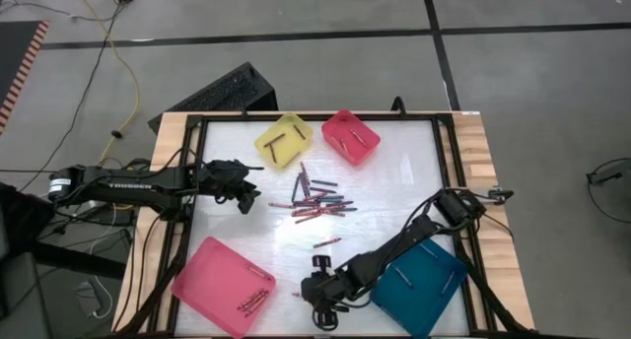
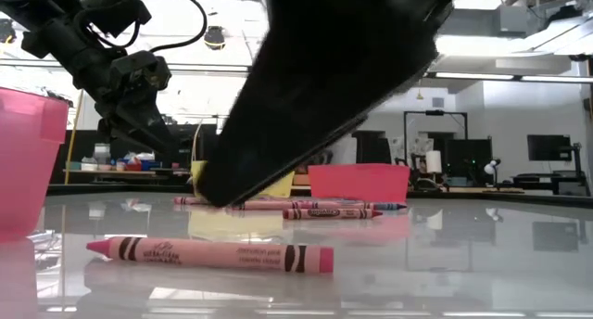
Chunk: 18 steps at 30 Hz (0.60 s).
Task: Sort crayons
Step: Put the pink crayon into the red bin
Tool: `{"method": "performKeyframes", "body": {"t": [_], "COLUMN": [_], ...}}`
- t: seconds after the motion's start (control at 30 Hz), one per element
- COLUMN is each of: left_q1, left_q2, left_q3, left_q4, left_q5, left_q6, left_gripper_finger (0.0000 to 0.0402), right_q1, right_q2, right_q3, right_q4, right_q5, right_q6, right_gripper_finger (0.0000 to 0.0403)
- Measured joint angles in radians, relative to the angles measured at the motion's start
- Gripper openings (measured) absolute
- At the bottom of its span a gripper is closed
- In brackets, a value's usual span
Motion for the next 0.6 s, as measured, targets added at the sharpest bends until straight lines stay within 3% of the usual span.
{"method": "performKeyframes", "body": {"t": [0.33, 0.6], "left_q1": [0.0, 0.0], "left_q2": [0.0, 0.0], "left_q3": [0.0, 0.0], "left_q4": [-0.01, -0.014], "left_q5": [0.019, 0.027], "left_q6": [0.001, 0.001], "left_gripper_finger": [0.0133, 0.0133], "right_q1": [0.017, 0.017], "right_q2": [0.025, 0.023], "right_q3": [0.003, 0.003], "right_q4": [-0.11, -0.143], "right_q5": [0.077, 0.094], "right_q6": [0.1, 0.109], "right_gripper_finger": [0.0152, 0.0124]}}
